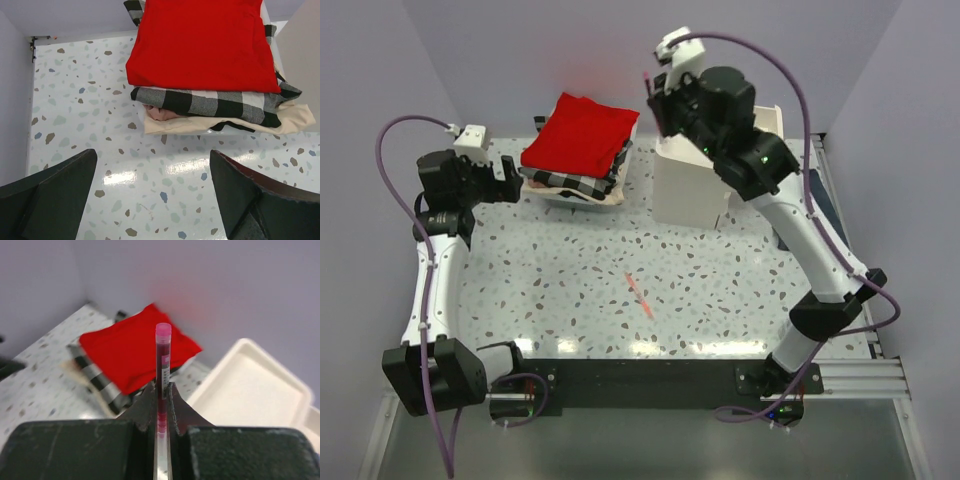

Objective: Sort the stationery into containers
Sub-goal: Place the pen in the drawer.

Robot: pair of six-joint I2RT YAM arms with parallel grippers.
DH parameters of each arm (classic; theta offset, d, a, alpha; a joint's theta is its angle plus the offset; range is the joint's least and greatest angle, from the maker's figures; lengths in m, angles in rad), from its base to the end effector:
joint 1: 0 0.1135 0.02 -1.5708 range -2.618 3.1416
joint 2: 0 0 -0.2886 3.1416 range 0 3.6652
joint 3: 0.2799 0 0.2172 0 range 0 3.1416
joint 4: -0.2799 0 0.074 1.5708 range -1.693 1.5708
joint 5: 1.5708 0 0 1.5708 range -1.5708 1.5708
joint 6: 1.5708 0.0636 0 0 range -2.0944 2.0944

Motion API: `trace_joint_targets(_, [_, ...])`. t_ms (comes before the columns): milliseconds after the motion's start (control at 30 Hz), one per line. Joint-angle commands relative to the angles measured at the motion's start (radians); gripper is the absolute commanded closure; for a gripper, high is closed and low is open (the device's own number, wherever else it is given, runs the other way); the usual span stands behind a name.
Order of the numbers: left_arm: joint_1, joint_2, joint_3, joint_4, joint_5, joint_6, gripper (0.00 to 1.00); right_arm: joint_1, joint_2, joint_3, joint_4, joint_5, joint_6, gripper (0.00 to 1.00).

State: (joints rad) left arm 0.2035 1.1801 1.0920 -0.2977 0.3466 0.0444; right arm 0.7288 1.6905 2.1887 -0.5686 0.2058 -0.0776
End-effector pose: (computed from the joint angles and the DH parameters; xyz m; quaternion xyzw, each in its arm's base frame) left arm 0.2466 0.0288 0.3714 0.0311 0.8222 -0.0739 0.5635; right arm 0.2661 0.2201 0.5429 -0.2211 0.6968 0.1457 0.6666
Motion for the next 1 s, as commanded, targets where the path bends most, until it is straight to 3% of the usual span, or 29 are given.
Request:
trace_joint_targets(0, [0.005,0.016,0.020,0.091,0.020,-0.037,0.00,-0.125,0.098,0.072,0.071,0.257,-0.100,1.00])
trace_joint_targets(100, [0.007,0.030,0.032,0.094,0.031,-0.072,0.00,-0.207,0.127,0.101,0.111,0.365,-0.100,1.00])
trace_joint_targets(267, [0.005,0.061,0.062,0.071,0.034,-0.061,0.00,-0.299,0.141,0.063,0.102,0.420,-0.036,1.00])
trace_joint_targets(667, [0.005,0.087,0.057,0.088,0.043,-0.081,0.00,-0.503,0.212,-0.086,0.015,0.296,0.061,1.00])
trace_joint_targets(700, [0.005,0.088,0.058,0.089,0.042,-0.083,0.00,-0.503,0.222,-0.072,0.009,0.296,0.059,0.64])
trace_joint_targets(733, [0.007,0.089,0.059,0.089,0.042,-0.083,0.00,-0.503,0.228,-0.058,0.001,0.265,0.062,0.51])
trace_joint_targets(800, [0.007,0.092,0.063,0.086,0.040,-0.078,0.00,-0.502,0.224,-0.015,-0.010,0.218,0.071,0.35])
trace_joint_targets(967, [0.005,0.090,0.062,0.077,0.032,-0.072,0.00,-0.491,0.164,0.042,-0.053,0.123,0.121,0.32])
